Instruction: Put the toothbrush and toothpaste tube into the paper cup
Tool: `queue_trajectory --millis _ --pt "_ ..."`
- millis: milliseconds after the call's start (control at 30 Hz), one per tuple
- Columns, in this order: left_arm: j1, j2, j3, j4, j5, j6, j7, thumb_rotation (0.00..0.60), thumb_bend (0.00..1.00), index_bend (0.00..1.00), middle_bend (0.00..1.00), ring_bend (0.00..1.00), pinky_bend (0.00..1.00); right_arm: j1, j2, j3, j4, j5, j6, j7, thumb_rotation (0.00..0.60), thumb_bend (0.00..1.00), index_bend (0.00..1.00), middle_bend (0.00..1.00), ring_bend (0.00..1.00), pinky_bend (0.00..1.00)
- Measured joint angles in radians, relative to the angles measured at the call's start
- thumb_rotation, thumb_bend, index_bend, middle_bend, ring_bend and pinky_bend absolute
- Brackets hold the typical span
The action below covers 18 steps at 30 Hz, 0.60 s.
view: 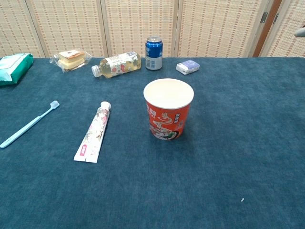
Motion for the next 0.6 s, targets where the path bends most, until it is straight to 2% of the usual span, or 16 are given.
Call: queue_trajectory --millis 233,600 --pt "-0.007 0.004 -0.002 0.001 0.001 -0.010 -0.003 0.600 0.00 0.20 0.13 0.07 0.05 0.094 -0.049 0.047 -0.004 0.077 -0.084 -0.103 0.600 0.00 0.00 0.00 0.00 0.30" --pt "-0.050 0.077 -0.017 -0.018 0.024 -0.041 0.008 0.600 0.00 0.20 0.13 0.07 0.05 0.221 -0.211 0.076 0.165 0.130 -0.176 -0.142 0.600 0.00 0.00 0.00 0.00 0.30"
